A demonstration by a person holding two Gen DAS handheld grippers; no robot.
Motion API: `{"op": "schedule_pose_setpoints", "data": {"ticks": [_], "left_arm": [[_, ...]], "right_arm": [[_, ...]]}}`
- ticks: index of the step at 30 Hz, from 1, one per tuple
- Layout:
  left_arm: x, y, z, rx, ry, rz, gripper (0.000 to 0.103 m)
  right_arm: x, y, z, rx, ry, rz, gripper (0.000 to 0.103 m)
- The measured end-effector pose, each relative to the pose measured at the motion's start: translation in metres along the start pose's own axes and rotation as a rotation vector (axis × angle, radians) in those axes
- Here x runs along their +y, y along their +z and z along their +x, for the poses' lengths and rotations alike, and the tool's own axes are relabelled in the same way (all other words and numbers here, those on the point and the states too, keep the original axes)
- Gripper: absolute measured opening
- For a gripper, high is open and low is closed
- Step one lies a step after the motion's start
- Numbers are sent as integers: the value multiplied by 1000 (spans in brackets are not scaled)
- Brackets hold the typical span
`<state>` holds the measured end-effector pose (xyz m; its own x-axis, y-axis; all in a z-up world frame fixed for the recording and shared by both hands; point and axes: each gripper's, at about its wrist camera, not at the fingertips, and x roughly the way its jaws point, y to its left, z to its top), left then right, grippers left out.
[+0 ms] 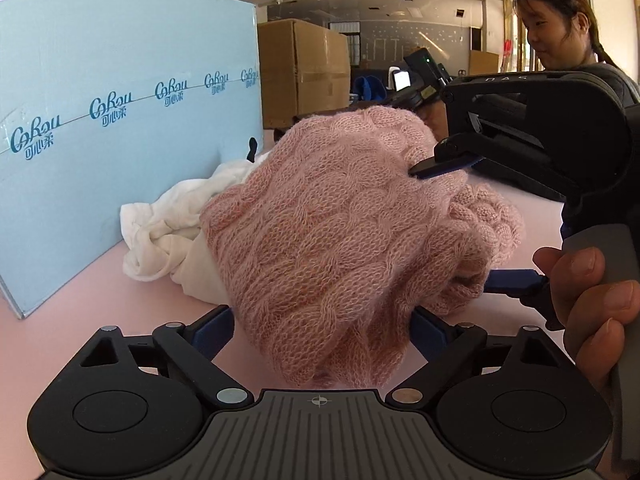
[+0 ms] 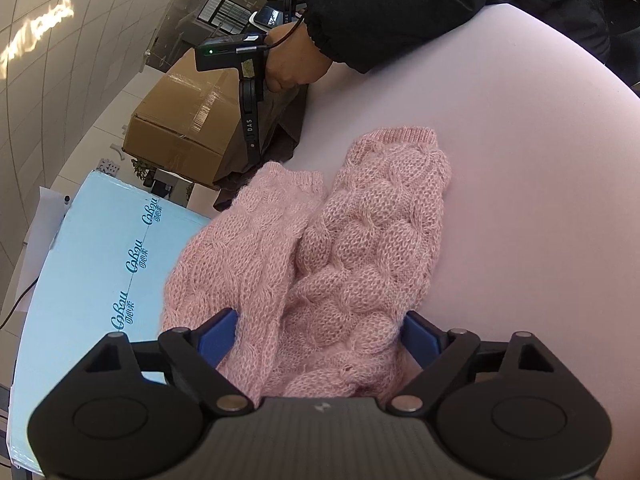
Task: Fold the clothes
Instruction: 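Move the right gripper to the pink knit sweater and grasp it, then grasp the sweater with the left gripper while the right gripper holds it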
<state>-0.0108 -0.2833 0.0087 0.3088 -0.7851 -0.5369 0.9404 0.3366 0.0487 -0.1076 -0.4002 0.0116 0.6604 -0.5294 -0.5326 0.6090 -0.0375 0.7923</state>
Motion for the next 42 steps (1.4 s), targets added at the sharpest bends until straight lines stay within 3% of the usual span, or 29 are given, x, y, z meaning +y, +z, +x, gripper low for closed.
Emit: {"op": "schedule_pose_setpoints", "data": {"ticks": [1,3,9,13,16,21,25,32,42], "left_arm": [[-1,0,-1,-1,9,4,65],[0,1,-1,-4,22,-2,40],[-1,1,-8,-16,86,-27,24],[-5,1,-10,-8,113,-32,22],[-1,2,-8,35,99,-75,22],[5,1,-9,28,114,-129,26],[-3,-2,-8,10,148,-89,28],[3,-1,-6,17,122,-115,31],[-8,0,-23,-37,230,-81,27]], "right_arm": [[0,1,2,6,7,5,75],[0,5,7,12,17,5,67],[9,10,14,25,62,-44,45],[12,15,19,43,133,-14,29],[14,18,22,50,173,-6,25],[18,20,25,39,210,-23,20],[21,15,21,22,215,-47,20],[28,14,22,-8,187,-84,19],[18,14,10,-1,295,-97,18]]}}
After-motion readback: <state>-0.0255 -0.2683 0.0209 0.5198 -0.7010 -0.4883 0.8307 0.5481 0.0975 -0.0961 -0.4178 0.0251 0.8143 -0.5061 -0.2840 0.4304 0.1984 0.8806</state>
